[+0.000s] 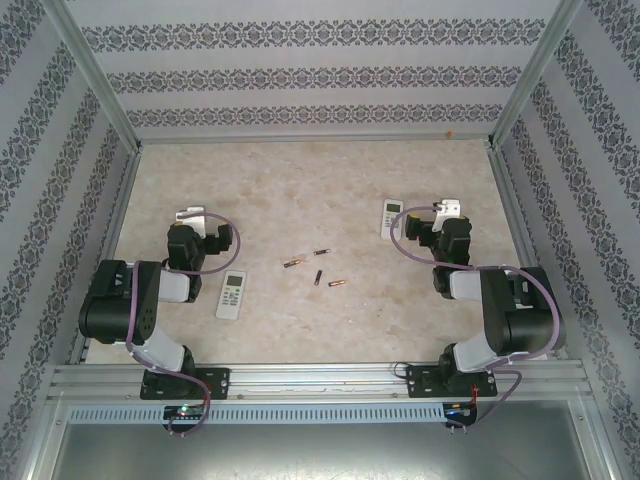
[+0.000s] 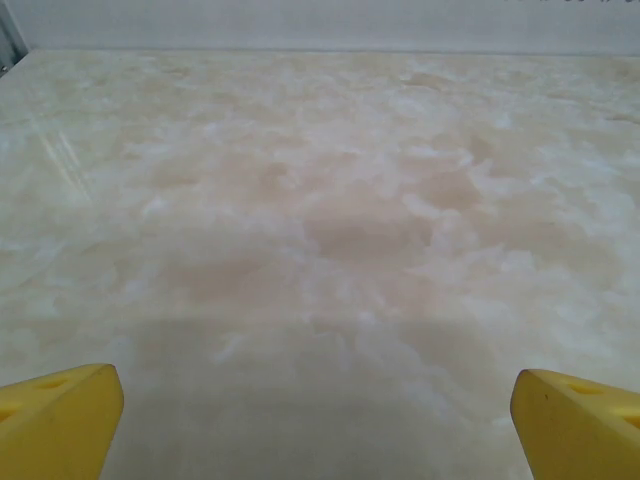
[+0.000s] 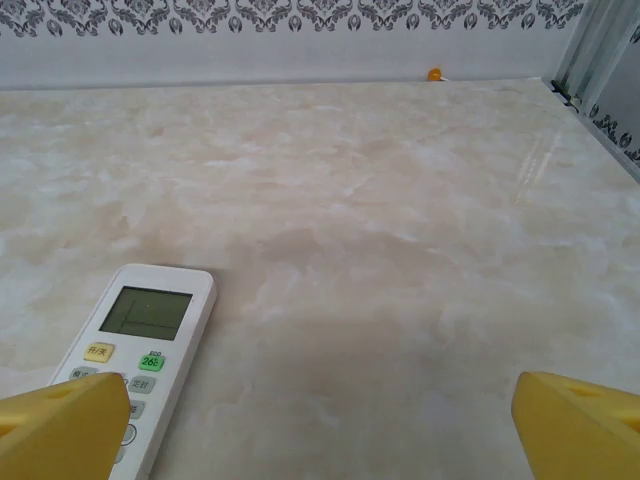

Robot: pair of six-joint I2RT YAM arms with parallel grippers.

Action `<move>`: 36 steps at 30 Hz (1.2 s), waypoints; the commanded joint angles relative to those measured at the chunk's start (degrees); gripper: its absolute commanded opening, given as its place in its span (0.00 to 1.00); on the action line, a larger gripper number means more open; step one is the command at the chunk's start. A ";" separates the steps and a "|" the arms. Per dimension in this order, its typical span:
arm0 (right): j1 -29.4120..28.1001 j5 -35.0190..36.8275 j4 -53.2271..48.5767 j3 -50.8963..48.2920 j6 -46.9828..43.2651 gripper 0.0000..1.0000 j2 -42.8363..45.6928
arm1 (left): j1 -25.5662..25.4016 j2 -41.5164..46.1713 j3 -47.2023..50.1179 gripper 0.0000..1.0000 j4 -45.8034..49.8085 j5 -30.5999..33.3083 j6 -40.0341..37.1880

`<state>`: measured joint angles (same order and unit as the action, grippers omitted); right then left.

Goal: Load the batteries into the remote control

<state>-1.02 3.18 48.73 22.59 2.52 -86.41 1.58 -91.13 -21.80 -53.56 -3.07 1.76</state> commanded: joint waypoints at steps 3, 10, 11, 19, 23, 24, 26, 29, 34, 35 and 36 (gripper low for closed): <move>-0.39 0.09 1.89 -0.35 -0.90 0.98 0.10 | 0.26 0.25 -0.70 1.00 0.62 -1.92 -1.23; -0.32 0.00 1.82 -0.35 -0.87 0.98 0.10 | 0.26 0.22 -0.70 1.00 0.48 -1.92 -1.25; -0.35 0.00 1.88 -0.35 -0.92 0.98 0.04 | 0.26 0.25 -0.70 1.00 0.55 -1.87 -1.18; -0.30 -0.01 1.89 -0.35 -0.86 0.98 0.08 | 0.23 0.25 -0.70 1.00 0.56 -2.11 -1.27; -0.58 0.57 2.96 -1.20 -1.00 0.98 1.34 | 0.17 0.86 0.21 1.00 -1.11 -5.96 -2.72; -1.10 1.05 2.12 -1.61 -1.48 0.98 3.72 | -0.03 3.02 0.97 1.00 -0.72 -6.40 -3.22; -2.78 3.20 -4.74 -1.16 -2.38 0.98 11.56 | -0.59 10.23 1.24 1.00 5.27 -4.35 -3.16; -5.22 9.40 -19.09 0.11 12.21 0.98 25.33 | -2.27 24.13 0.90 1.00 14.64 -1.16 1.46; -11.91 -4.05 -54.09 12.30 26.84 0.98 31.49 | -8.18 34.52 -11.84 0.94 46.51 -3.44 22.24; -14.44 -6.00 -58.78 14.68 26.92 0.98 30.36 | -10.95 34.55 -14.71 0.91 52.45 -3.10 25.21; -16.68 -6.88 -62.68 16.67 26.71 0.98 29.23 | -13.42 34.21 -16.82 0.89 57.28 -3.21 27.26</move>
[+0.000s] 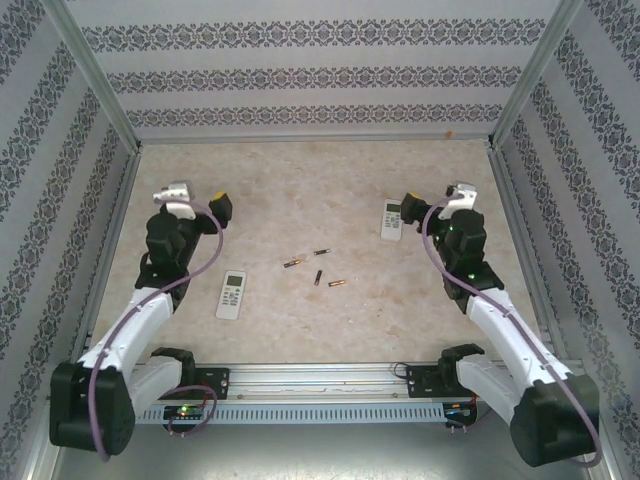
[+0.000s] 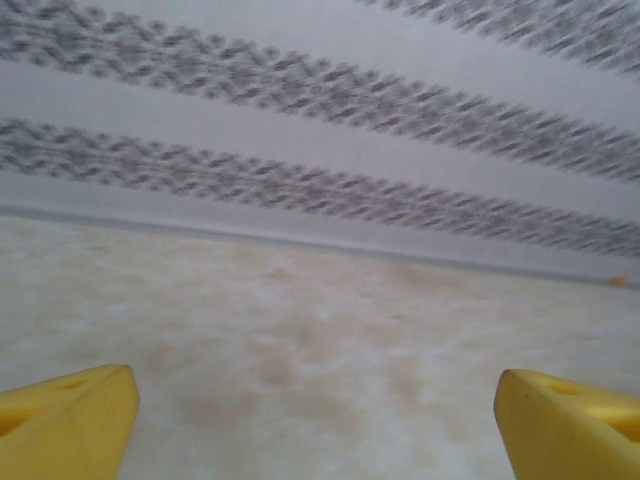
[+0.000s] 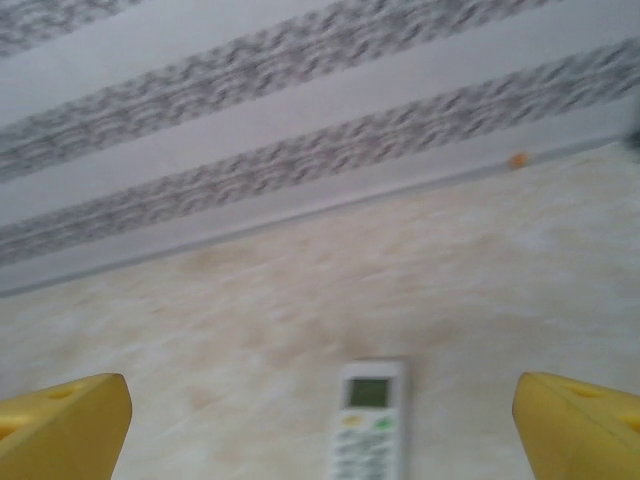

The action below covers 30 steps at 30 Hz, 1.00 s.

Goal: Load the batteries into the remote control

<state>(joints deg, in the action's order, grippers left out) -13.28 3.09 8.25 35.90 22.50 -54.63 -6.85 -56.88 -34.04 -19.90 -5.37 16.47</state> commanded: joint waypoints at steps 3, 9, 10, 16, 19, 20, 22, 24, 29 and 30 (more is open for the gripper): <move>-10.54 -7.86 -31.59 8.82 5.51 0.98 -7.14 | -13.38 -4.90 -13.02 0.89 41.71 -0.09 13.78; -16.91 -10.39 -32.95 11.83 4.84 0.98 -12.93 | -18.73 -14.50 -21.25 0.92 70.16 7.95 11.18; -17.48 -10.45 -33.01 12.12 4.73 0.98 -13.74 | -18.76 -15.10 -20.00 0.92 71.16 9.29 11.27; -19.79 -10.26 -32.83 14.19 3.42 0.98 -17.01 | -16.22 -21.16 -14.51 1.00 65.47 7.05 12.22; -20.72 -10.34 -34.00 14.95 2.33 0.98 -17.14 | -16.11 -24.67 -13.95 1.00 63.63 8.82 11.53; -20.82 -10.15 -33.94 14.71 2.36 0.98 -16.81 | -16.07 -26.47 -13.70 0.98 63.12 8.44 11.04; -20.90 -9.71 -33.66 14.06 3.01 0.98 -16.00 | -15.88 -30.37 -14.27 0.94 63.23 7.98 10.38; -20.95 -9.38 -33.32 13.39 4.04 0.98 -14.94 | -15.89 -32.86 -14.47 0.86 62.13 8.52 10.12; -21.52 -9.95 -33.13 12.74 5.93 0.98 -11.82 | -15.70 -36.38 -14.84 0.67 58.30 5.97 10.01; -21.53 -9.95 -33.21 12.86 5.95 0.98 -11.21 | -15.65 -36.75 -14.83 0.63 57.83 5.37 10.07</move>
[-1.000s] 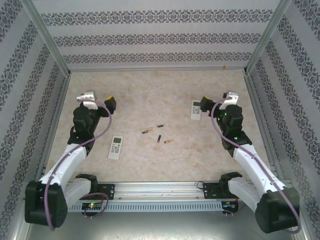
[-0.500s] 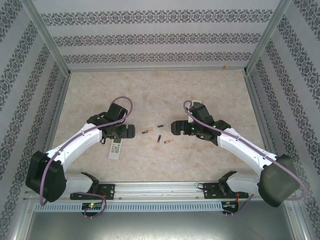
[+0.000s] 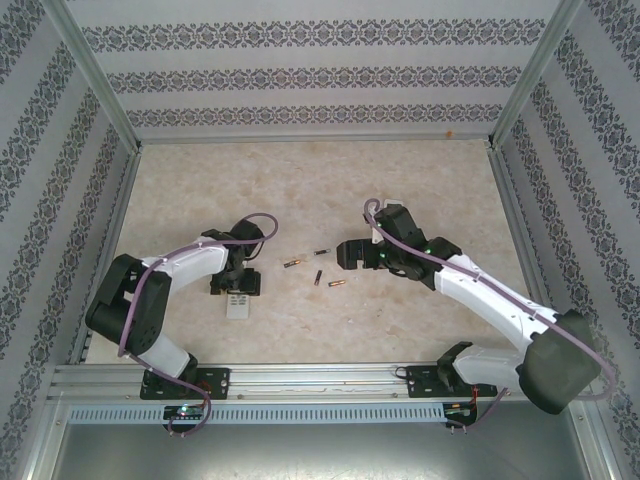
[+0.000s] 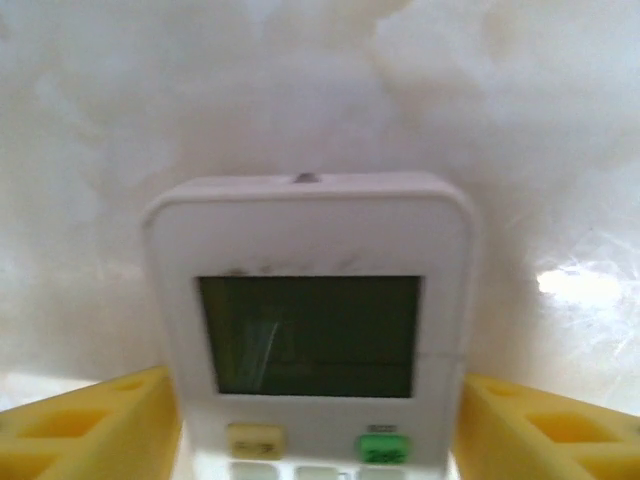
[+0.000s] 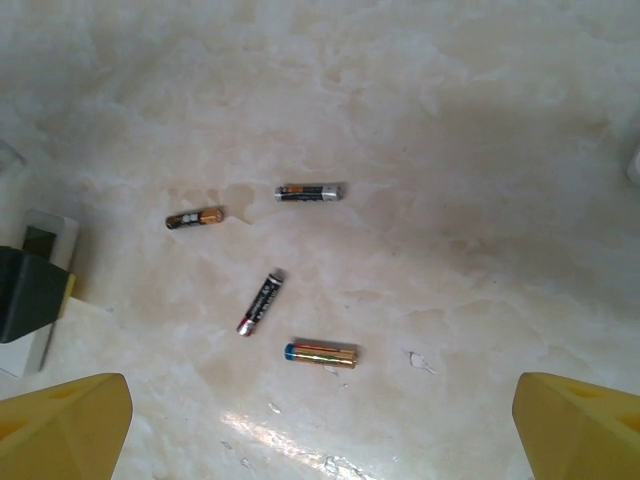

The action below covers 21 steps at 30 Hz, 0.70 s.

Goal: Load the batteries into the remote control

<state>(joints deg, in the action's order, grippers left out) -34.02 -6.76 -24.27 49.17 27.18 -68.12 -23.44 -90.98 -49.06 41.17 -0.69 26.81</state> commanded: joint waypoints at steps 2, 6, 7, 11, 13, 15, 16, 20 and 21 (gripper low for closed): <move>-0.76 0.31 -0.78 -0.15 1.47 0.98 3.64 | 0.88 -2.69 0.29 0.54 -4.19 -0.88 -0.18; -0.39 2.34 0.46 0.13 3.20 0.98 6.52 | 0.93 1.17 -0.41 0.41 -4.83 -4.81 -0.32; -0.14 2.33 0.90 0.18 3.76 0.98 7.20 | 0.86 3.19 -0.96 0.39 -5.14 -7.22 -0.34; 0.53 -2.86 3.84 0.99 5.38 0.98 9.69 | 0.91 13.50 -3.76 0.36 -12.16 -22.81 1.56; 0.62 -7.77 7.69 0.79 6.84 0.98 10.94 | 0.93 18.13 -5.10 0.35 -18.85 -30.51 3.99; 0.54 -12.76 12.84 0.23 9.52 0.98 11.64 | 0.90 21.22 -6.60 0.35 -26.91 -36.53 7.84; 0.53 -15.61 15.68 0.23 10.87 0.98 11.61 | 0.91 22.07 -7.35 0.35 -31.67 -39.63 10.47; 0.49 -24.41 25.04 1.72 15.50 0.98 10.01 | 0.86 21.69 -9.24 0.33 -51.59 -49.03 23.09; 0.49 -25.85 26.98 2.20 16.55 0.98 9.39 | 0.84 21.34 -9.04 0.32 -56.53 -50.12 26.44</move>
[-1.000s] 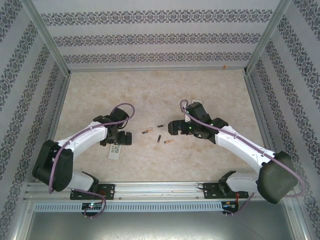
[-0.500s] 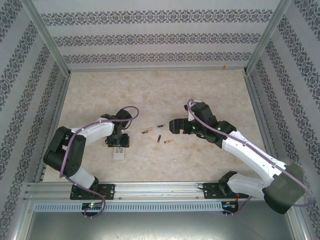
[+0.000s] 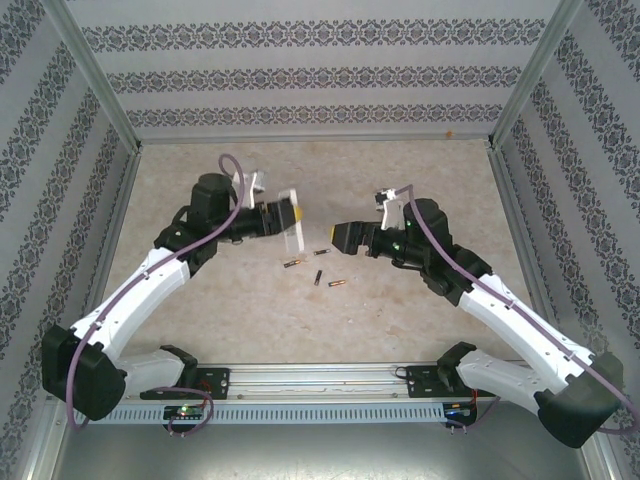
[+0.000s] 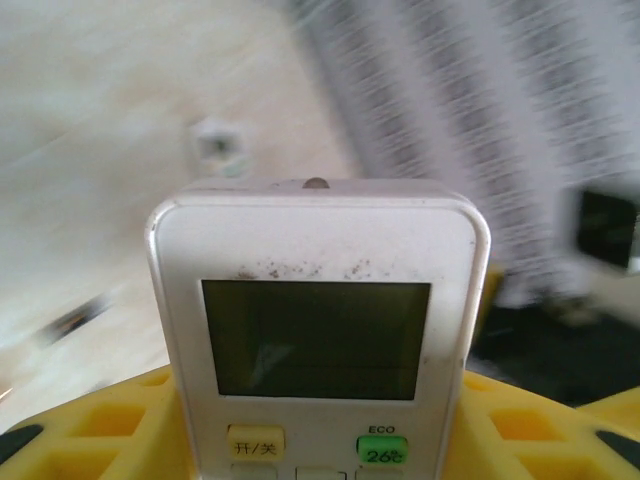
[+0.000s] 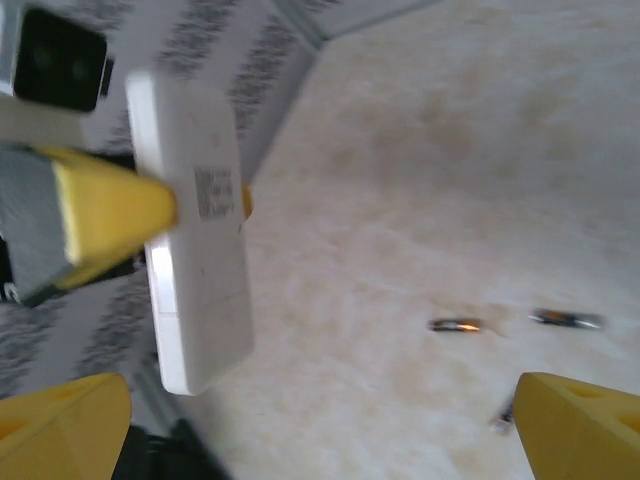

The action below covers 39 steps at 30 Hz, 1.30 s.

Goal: Load the batteries into the remote control

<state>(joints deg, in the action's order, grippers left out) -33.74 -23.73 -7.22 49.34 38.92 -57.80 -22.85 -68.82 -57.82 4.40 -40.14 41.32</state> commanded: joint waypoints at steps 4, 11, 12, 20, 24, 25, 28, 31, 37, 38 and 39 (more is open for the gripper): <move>0.26 -13.59 21.26 2.26 11.05 0.98 -4.13 | 0.01 -2.87 -0.41 0.29 -36.72 -13.32 23.23; -0.57 -16.94 32.77 4.29 18.31 0.87 -9.66 | -1.22 -4.25 -1.03 0.29 -43.04 -14.09 28.00; -0.92 -16.97 33.52 4.68 18.64 0.82 -10.15 | -1.29 -4.28 -0.94 0.29 -44.04 -14.04 28.64; -1.85 -15.86 35.58 6.03 20.60 0.48 -11.59 | -1.58 -4.33 -1.00 0.29 -45.05 -13.85 29.24; -2.38 -9.60 25.48 5.37 5.89 0.44 -9.88 | -1.55 -0.24 -1.37 0.70 -25.08 -7.36 15.25; -3.27 -3.72 18.68 5.37 -1.39 0.41 -9.22 | -1.68 1.69 -1.68 0.79 -17.01 -3.02 10.07; -8.75 18.11 5.98 5.91 -20.11 0.41 -9.59 | -1.75 5.04 -1.77 0.80 -3.87 5.41 4.06; -12.46 25.86 5.38 5.88 -28.05 0.42 -11.99 | -1.73 3.89 -2.94 0.71 1.85 4.39 4.05; -15.59 22.24 6.37 8.97 -30.41 0.43 -17.07 | -1.76 0.95 -0.37 0.48 -0.38 2.27 9.03; -15.86 21.83 6.94 8.94 -30.08 0.43 -17.61 | -1.75 0.93 0.13 0.47 -1.00 2.52 9.19; -16.04 21.39 7.48 8.81 -29.42 0.43 -18.09 | -1.71 0.94 0.63 0.46 -1.56 2.97 9.45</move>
<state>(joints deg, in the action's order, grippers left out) -48.40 -2.85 -2.04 55.59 13.17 -75.44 -24.03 -67.92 -58.46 1.63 -37.93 49.95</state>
